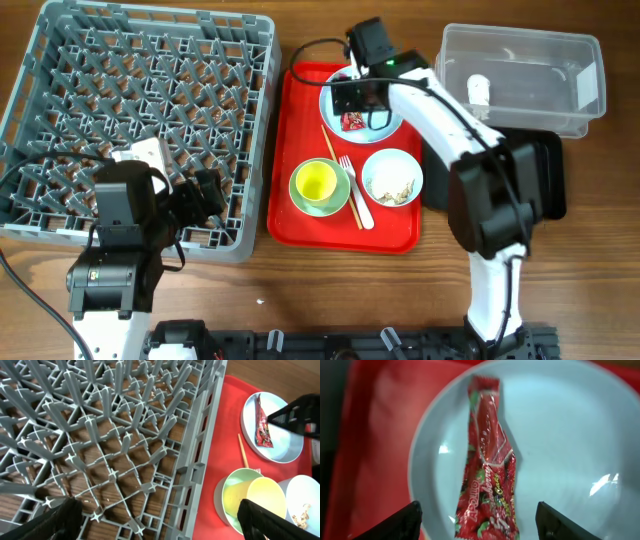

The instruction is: Sort waste into correct bins and load items into the dishwasher rack

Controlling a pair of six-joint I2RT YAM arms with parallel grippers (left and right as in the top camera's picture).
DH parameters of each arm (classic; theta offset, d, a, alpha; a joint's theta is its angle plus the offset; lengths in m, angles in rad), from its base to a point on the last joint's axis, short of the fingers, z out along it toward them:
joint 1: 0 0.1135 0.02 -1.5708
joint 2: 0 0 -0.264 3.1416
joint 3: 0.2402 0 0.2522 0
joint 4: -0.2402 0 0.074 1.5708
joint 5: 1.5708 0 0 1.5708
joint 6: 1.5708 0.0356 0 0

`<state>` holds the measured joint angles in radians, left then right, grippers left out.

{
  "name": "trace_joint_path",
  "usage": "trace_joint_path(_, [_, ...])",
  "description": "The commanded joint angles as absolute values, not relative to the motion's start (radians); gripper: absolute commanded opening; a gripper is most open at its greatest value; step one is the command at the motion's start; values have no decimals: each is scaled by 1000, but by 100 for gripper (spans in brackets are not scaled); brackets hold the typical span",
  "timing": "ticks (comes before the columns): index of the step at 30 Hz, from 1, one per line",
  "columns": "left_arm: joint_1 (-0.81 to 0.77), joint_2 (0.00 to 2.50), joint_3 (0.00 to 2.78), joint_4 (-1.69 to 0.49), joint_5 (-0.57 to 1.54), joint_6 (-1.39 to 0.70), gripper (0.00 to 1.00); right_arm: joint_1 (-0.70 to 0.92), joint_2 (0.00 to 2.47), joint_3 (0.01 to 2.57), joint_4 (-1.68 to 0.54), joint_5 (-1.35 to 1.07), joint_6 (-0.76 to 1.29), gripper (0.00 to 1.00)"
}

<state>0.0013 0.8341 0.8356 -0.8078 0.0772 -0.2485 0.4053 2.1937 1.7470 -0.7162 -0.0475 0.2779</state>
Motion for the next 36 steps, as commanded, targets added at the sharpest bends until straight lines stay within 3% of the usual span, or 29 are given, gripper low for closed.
trace_joint_path(1, [2,834,853,-805,89,-244,100,403,2270,1739,-704,-45,369,70])
trace_joint_path(5, [2,834,853,-805,89,-244,100,403,2310,1739,-723,-44,370,58])
trace_joint_path(8, [2,834,853,-805,89,-243,100,403,2310,1740,-740,-44,371,26])
trace_joint_path(12, [2,834,853,-805,89,-243,100,402,2298,1747,-778,-44,394,4])
trace_joint_path(19, [2,834,853,-806,89,-243,100,330,2089,1755,-781,25,396,4])
trace_joint_path(23, [2,834,853,-805,89,-244,100,176,1948,1755,-768,152,430,4])
trace_joint_path(29, [2,834,853,-805,89,-244,100,-15,1985,1752,-801,108,515,5])
trace_joint_path(30, [2,834,853,-805,89,-244,100,-32,1997,1752,-802,82,513,16])
trace_joint_path(31, [2,834,853,-805,89,-244,100,-40,2006,1752,-798,46,488,40])
trace_joint_path(33, [2,834,853,-805,89,-243,100,-41,1994,1755,-781,44,412,52])
trace_joint_path(35, [2,834,853,-805,89,-243,100,-41,1954,1765,-783,41,365,56])
trace_joint_path(36, [2,834,853,-805,89,-243,100,-41,1902,1768,-797,23,333,66])
